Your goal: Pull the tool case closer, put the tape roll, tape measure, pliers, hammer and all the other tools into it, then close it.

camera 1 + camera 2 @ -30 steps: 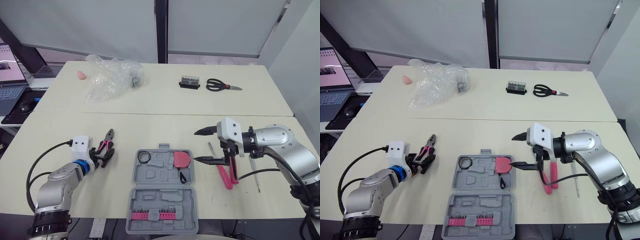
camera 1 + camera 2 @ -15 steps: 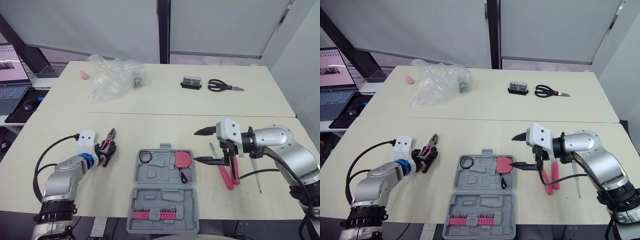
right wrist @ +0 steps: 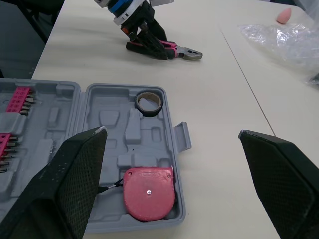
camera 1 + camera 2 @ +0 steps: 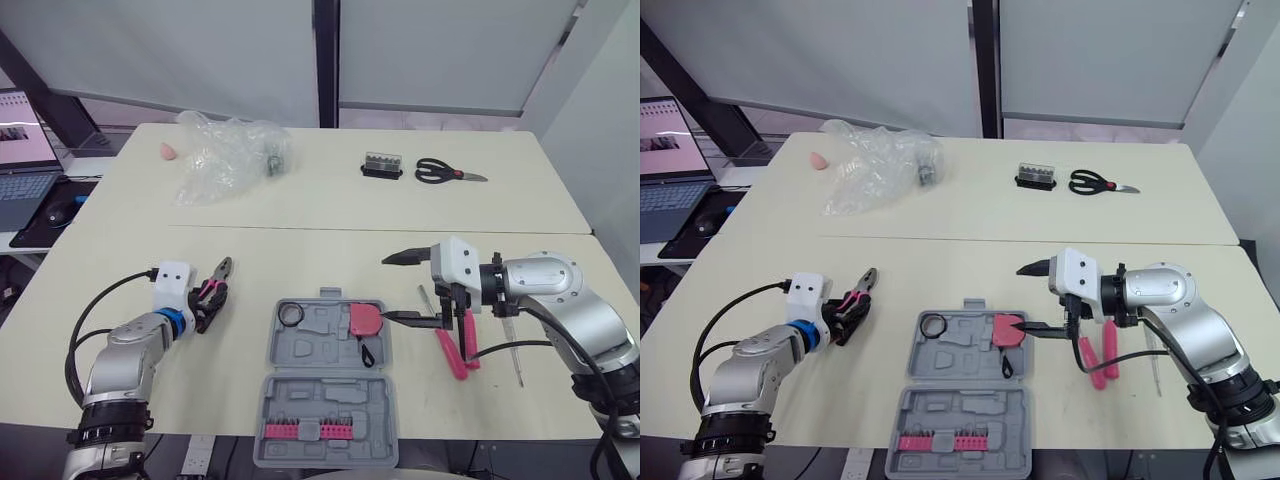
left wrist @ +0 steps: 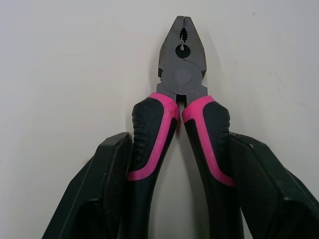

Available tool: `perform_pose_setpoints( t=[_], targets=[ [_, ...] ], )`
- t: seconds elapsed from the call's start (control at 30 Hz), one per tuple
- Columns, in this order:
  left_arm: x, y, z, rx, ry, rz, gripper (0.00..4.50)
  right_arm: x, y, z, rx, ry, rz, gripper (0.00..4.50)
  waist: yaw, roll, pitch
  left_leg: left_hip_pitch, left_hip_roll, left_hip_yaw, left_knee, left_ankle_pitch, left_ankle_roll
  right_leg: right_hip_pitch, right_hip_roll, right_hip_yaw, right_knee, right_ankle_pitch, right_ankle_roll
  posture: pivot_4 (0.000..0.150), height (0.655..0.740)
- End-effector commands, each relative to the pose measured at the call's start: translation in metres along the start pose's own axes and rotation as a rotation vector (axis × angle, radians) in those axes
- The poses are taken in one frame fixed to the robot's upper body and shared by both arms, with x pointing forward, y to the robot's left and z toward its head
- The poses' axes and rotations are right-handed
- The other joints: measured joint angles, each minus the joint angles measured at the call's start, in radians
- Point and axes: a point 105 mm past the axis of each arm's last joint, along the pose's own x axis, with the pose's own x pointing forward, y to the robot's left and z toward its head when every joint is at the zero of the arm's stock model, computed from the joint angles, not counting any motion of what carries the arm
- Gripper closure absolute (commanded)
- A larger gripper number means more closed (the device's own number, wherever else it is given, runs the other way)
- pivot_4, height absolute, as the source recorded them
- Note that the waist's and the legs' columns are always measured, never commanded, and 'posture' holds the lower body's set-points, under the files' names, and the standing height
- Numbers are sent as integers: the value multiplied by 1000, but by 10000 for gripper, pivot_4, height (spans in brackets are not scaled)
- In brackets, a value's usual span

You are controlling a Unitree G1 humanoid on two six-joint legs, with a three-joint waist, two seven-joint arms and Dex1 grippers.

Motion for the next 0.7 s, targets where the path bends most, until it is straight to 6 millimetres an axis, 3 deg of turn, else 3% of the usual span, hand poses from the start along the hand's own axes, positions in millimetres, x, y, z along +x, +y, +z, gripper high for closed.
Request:
perform_pose_setpoints(
  t=[0.03,0.2,0.3,0.43,0.57,0.7],
  targets=[
    [-6,1,-10,-20,12,7,18915,-6,-6,12,-1,-42,-18,0,0,0,0,0,0,0,0,0,0,0,0,0,0,0,0,1500,7400],
    [-17,2,3,17,-36,10,18915,-6,-8,14,12,-46,-25,0,-4,-1,1,0,1,0,0,0,0,-1,0,0,0,0,0,1500,7400],
    [-30,2,24,63,-135,-21,18915,-6,-10,15,16,-53,-41,0,-3,-2,2,0,1,0,-1,0,0,-1,0,0,0,0,0,1500,7400],
    [-56,1,42,256,-200,-143,18915,-11,-14,19,20,-63,-83,0,-3,-6,4,-2,2,-1,-1,0,0,-2,1,-1,-1,0,0,1500,7400],
    [-75,-27,42,536,-168,-406,18915,-18,-13,17,25,-41,-117,0,-1,-4,4,-1,1,1,-2,0,0,-2,0,0,-2,0,0,1500,7400],
    [-81,-57,46,671,-157,-617,18916,-32,-9,10,42,12,-146,0,7,-4,5,-2,0,1,-3,0,0,-1,-1,0,-4,0,0,1500,7400]
  ],
)
